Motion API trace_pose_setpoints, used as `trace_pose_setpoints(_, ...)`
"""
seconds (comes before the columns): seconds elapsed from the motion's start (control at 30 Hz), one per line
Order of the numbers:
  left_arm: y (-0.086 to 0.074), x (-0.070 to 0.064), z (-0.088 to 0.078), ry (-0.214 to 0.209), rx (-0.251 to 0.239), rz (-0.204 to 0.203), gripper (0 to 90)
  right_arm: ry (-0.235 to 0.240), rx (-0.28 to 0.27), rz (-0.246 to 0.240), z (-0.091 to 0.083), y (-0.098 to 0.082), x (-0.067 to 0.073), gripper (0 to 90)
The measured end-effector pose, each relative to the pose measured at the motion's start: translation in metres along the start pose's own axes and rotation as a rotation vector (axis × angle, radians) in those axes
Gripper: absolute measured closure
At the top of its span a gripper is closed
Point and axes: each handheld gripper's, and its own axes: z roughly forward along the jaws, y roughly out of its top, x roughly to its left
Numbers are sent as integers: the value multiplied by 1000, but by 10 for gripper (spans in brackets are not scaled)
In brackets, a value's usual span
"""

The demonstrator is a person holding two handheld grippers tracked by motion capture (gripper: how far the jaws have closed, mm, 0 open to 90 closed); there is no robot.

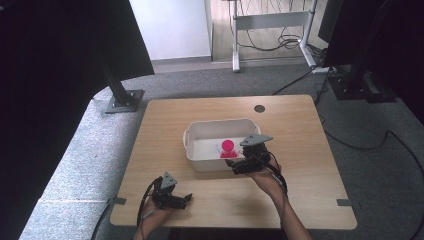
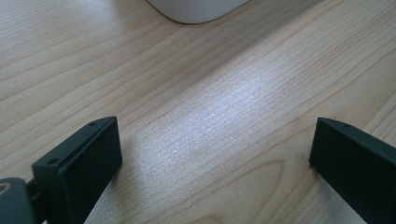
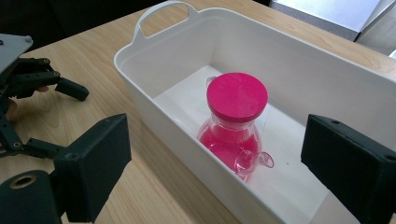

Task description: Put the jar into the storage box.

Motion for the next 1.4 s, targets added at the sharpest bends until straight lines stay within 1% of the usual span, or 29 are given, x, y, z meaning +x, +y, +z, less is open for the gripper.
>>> trace_pose_setpoints(0.5, 0, 0, 0, -1, 0, -1, 21, 3, 1, -1, -8, -8, 1, 79)
trace_pose_setpoints(0.7, 0, 0, 0, 0, 0, 0, 21, 4, 9, -16, -12, -13, 2, 81)
trace_pose_setpoints(1.0, 0, 0, 0, 0, -1, -1, 20, 13, 6, -16, -18, -20, 4, 84)
trace_pose_setpoints(1.2, 0, 0, 0, 0, 0, -1, 21, 11, -1, -16, -23, -24, 5, 86)
trace_pose_setpoints(1.27, 0, 0, 0, 0, 0, 0, 21, 5, 3, -24, -25, -26, 5, 86)
trace_pose_setpoints(1.4, 0, 0, 0, 0, 0, -1, 21, 1, 5, -24, -29, -30, 6, 86)
